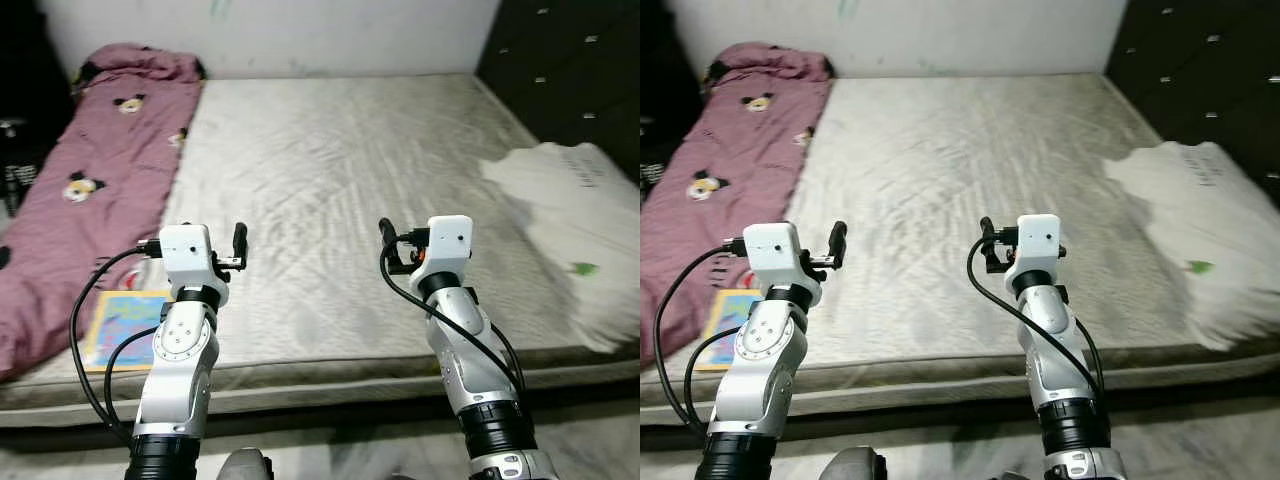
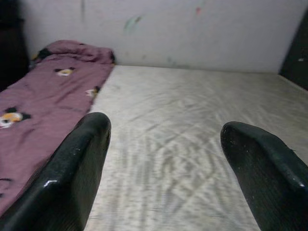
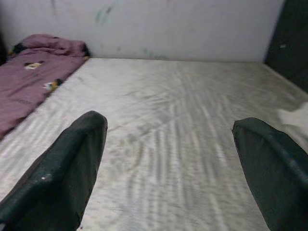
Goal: Clean up the room
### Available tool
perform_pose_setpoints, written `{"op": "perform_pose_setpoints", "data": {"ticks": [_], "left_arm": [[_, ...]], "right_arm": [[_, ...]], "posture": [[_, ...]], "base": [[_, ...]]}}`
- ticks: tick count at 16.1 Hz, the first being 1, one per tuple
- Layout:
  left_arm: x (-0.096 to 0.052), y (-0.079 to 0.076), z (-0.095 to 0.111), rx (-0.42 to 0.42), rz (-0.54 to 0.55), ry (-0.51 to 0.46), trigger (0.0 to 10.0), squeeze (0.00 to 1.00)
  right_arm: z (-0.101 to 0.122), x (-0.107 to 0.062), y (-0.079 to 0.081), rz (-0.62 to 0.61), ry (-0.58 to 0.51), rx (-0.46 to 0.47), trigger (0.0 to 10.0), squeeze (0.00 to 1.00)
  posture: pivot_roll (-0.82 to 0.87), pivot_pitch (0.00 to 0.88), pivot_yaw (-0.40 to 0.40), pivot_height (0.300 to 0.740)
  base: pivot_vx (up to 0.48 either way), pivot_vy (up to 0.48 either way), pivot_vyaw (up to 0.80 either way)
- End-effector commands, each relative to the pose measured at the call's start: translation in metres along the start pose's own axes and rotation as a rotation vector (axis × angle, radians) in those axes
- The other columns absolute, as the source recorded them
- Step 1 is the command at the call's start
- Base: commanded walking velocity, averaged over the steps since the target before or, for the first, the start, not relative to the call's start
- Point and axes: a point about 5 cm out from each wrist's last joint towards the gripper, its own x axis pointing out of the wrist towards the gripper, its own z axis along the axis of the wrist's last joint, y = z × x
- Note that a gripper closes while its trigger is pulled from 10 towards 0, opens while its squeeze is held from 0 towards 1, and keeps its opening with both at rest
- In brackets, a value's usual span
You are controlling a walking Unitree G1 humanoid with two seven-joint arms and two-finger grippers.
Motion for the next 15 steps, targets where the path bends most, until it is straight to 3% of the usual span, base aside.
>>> {"op": "perform_pose_setpoints", "data": {"ticks": [1, 15], "left_arm": [[0.0006, 0.0044, 0.0003, 0.002, 0.008, 0.004, 10.0, 0.00], [0.0012, 0.0038, 0.0000, -0.007, 0.010, 0.006, 10.0, 0.00]], "right_arm": [[0.0006, 0.0019, 0.0045, 0.017, 0.004, 0.007, 10.0, 0.00], [-0.0027, 0.0019, 0.0048, 0.023, 0.022, 0.004, 10.0, 0.00]], "posture": [[0.06, 0.000, 0.002, 0.740], [0.06, 0.000, 0.001, 0.740]], "base": [[0.000, 0.480, 0.00], [0.000, 0.480, 0.00]]}}
